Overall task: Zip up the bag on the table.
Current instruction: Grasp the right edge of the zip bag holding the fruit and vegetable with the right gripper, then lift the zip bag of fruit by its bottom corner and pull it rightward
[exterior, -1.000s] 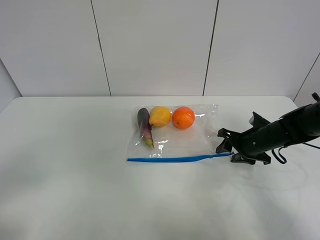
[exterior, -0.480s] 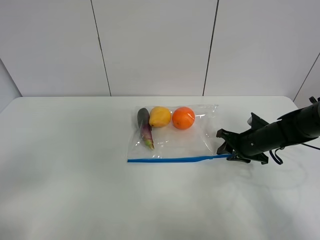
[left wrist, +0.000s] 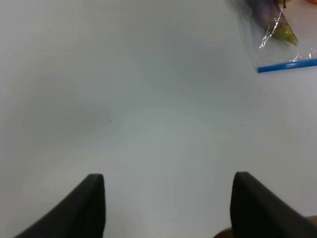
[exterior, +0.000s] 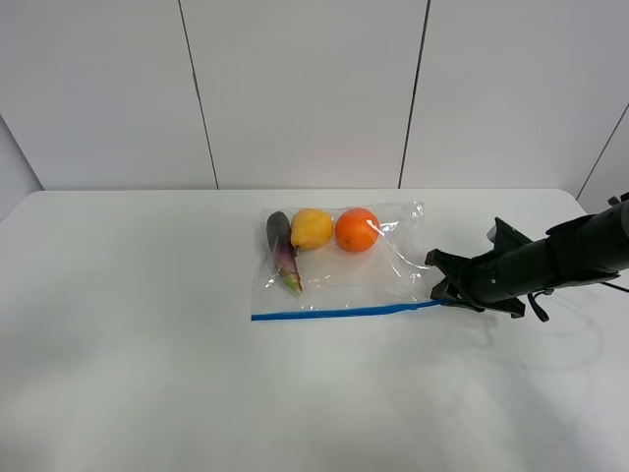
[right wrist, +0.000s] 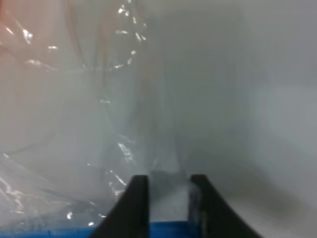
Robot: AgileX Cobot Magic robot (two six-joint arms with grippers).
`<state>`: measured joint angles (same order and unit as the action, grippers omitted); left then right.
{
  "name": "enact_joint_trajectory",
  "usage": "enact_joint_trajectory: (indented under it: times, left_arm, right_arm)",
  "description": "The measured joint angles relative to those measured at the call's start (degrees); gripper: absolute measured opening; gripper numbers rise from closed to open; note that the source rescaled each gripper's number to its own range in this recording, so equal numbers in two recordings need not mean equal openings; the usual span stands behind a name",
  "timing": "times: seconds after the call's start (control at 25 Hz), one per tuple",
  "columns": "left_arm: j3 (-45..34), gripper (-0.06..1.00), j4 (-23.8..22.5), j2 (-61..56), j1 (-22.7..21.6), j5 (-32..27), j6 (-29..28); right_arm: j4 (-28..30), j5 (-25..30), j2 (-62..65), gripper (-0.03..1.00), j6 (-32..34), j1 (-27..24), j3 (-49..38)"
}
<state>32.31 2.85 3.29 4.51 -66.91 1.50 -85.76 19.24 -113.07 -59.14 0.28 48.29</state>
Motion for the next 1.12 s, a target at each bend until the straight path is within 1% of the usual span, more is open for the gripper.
enact_joint_trajectory:
  times: [0.04, 0.08, 0.16, 0.64, 0.8, 1.12]
  left_arm:
    - [0.00, 1.00, 0.00, 0.00, 0.00, 0.00, 0.00]
    - [0.00, 1.00, 0.00, 0.00, 0.00, 0.00, 0.00]
    - [0.00, 1.00, 0.00, 0.00, 0.00, 0.00, 0.00]
    - [0.00, 1.00, 0.00, 0.00, 0.00, 0.00, 0.14]
    - [0.00, 1.00, 0.00, 0.00, 0.00, 0.00, 0.14]
    - [0.00, 1.00, 0.00, 0.00, 0.00, 0.00, 0.14]
  right_arm:
    - [-0.10, 0.00, 0.00, 0.09, -0.36, 0.00, 0.00]
    - [-0.20, 0.00, 0.00, 0.05, -0.53, 0.00, 0.00]
    - [-0.20, 0.21, 0.00, 0.01, -0.57, 0.00, 0.00]
    - [-0.34, 3.43, 0.51, 0.00, -2.03, 0.00, 0.00]
    - [-0.34, 4.23, 3.77, 0.00, -2.09, 0.00, 0.00]
    - [-0.28, 8.97, 9.58, 0.00, -2.18, 0.00, -0.05]
